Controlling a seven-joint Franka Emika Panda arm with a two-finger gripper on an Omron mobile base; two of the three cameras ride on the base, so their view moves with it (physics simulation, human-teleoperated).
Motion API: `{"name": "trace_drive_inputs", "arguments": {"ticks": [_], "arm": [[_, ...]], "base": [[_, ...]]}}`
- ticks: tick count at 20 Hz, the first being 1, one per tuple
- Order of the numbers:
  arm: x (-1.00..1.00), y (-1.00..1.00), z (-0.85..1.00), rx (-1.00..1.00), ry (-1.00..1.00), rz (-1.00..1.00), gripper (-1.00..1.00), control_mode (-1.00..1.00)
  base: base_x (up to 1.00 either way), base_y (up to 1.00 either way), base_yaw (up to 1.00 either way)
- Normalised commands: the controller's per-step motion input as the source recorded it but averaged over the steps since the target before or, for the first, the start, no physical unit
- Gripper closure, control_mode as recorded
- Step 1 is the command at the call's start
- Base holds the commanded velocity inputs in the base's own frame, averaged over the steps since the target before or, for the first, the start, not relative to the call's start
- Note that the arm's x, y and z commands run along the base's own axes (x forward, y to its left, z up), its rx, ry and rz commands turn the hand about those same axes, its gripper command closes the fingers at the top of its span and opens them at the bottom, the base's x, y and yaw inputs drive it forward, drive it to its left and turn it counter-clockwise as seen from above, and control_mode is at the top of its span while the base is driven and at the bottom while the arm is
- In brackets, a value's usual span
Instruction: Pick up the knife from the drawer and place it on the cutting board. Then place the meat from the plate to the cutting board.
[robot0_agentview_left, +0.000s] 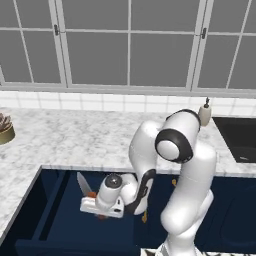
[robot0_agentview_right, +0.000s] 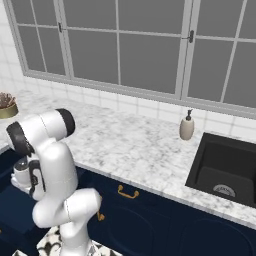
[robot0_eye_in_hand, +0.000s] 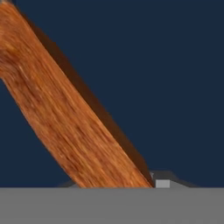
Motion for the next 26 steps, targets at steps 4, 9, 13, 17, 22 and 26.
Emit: {"name": "trace_drive_inputs", "arguments": {"ticks": [4, 9, 13, 17, 22, 26], "arm": [[-0.22, 0.58, 1.00, -0.05, -0.05, 0.09, 1.00, -1.00], [0.22, 0.78, 1.00, -0.05, -0.11, 0.07, 1.00, -1.00], [0.51, 0.89, 1.00, -0.06, -0.13, 0.01, 1.00, -1.00], [0.30, 0.58, 1.00, -0.16, 0.00, 0.00, 1.00, -1.00], [0.24, 0.30, 1.00, -0.27, -0.01, 0.04, 1.00, -1.00], [0.16, 0.05, 1.00, -0.23, -0.01, 0.05, 1.00, -1.00]], "base": [[0.00, 0.00, 0.00], [0.00, 0.00, 0.00], [0.00, 0.00, 0.00], [0.00, 0.00, 0.00], [0.00, 0.00, 0.00], [0.00, 0.00, 0.00]]}}
